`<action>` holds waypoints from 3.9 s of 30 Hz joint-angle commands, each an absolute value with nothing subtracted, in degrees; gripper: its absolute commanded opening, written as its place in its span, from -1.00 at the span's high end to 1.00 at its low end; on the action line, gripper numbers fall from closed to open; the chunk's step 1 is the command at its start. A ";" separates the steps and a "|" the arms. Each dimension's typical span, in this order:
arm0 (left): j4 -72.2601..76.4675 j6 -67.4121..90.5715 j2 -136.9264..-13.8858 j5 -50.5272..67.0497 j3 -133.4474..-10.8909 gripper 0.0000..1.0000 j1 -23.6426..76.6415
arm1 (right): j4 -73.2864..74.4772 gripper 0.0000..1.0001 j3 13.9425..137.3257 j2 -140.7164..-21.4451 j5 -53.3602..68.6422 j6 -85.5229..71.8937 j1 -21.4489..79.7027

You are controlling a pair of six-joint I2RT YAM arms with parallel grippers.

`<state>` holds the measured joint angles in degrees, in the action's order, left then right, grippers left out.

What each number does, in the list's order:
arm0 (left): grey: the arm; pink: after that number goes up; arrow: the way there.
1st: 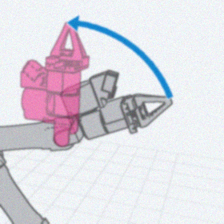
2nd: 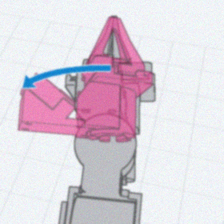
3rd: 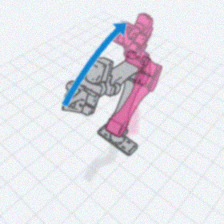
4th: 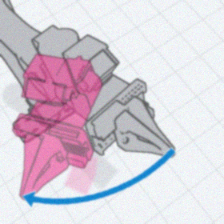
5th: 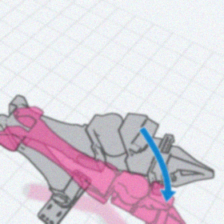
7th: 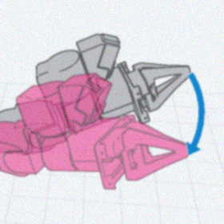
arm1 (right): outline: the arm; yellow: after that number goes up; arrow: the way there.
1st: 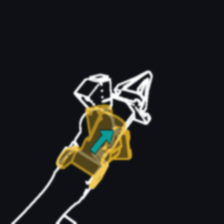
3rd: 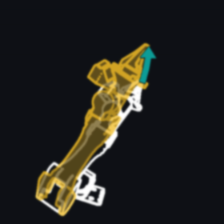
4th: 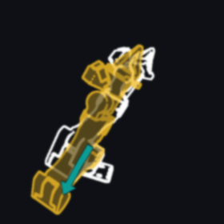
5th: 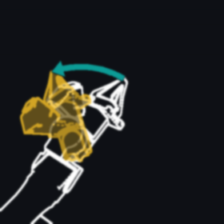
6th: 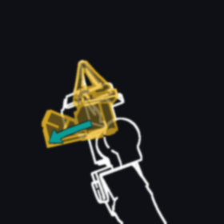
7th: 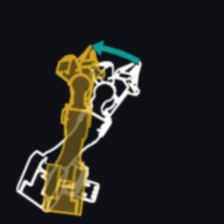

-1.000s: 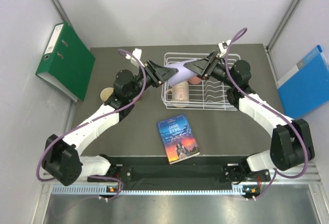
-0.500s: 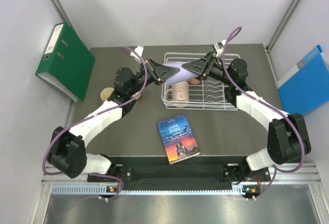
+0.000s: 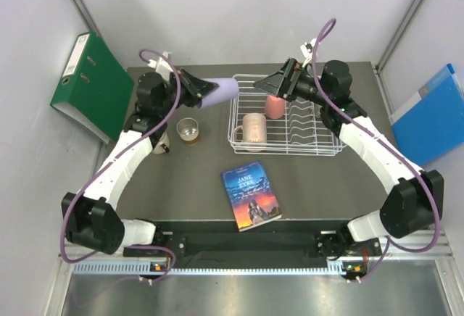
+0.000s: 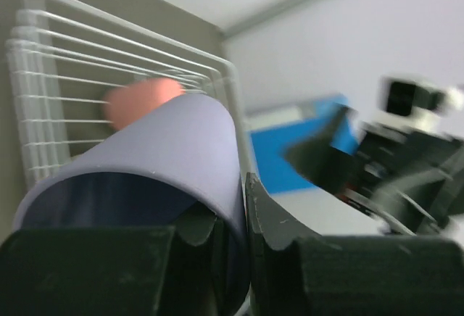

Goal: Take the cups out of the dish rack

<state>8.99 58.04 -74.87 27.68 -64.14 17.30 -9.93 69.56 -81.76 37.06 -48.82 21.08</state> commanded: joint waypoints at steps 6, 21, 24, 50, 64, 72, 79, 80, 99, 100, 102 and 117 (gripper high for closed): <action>-35.29 37.20 -85.75 -3.28 -88.12 1.00 14.59 | 14.22 -0.99 81.03 -79.89 17.17 -33.06 21.44; -50.62 28.74 -111.52 -25.93 -109.76 1.00 13.54 | 22.15 -0.99 85.25 -82.44 6.15 -27.25 23.82; -52.47 29.00 -116.97 -25.05 -115.89 1.00 12.40 | 22.23 -0.99 85.08 -83.05 5.80 -27.16 24.26; -58.09 32.17 -136.41 -17.58 -132.98 0.88 5.36 | 24.08 -0.99 88.77 -89.47 3.69 -26.37 25.22; -58.53 36.20 -128.51 -18.28 -134.03 0.19 5.62 | 23.91 -0.99 88.15 -89.91 3.96 -26.72 25.57; -56.16 37.27 -117.09 -16.27 -132.19 0.06 7.82 | 27.07 -0.99 89.22 -91.49 -12.03 -24.34 28.74; -48.70 35.86 -104.25 -4.75 -116.06 -0.61 11.86 | 29.96 -0.99 92.89 -94.38 -18.54 -19.09 29.09; -47.73 35.25 -102.76 -4.75 -114.19 -0.83 14.74 | 31.45 -0.99 94.03 -95.00 -20.20 -18.20 29.18; -36.82 32.17 -74.45 -10.37 -79.63 -0.98 28.04 | 29.71 -0.99 100.90 -112.23 -21.18 -18.98 29.35; -37.00 32.08 -74.27 -10.46 -79.45 -0.98 28.04 | 29.45 -0.99 100.99 -112.67 -21.01 -19.07 29.27; -37.53 31.99 -73.92 -10.81 -78.93 -0.98 28.04 | 28.66 -1.00 101.86 -113.99 -20.92 -18.90 29.27; -37.09 31.20 -74.18 -11.34 -76.99 -0.98 28.04 | 30.93 -0.46 107.40 -120.06 -20.30 -18.63 28.92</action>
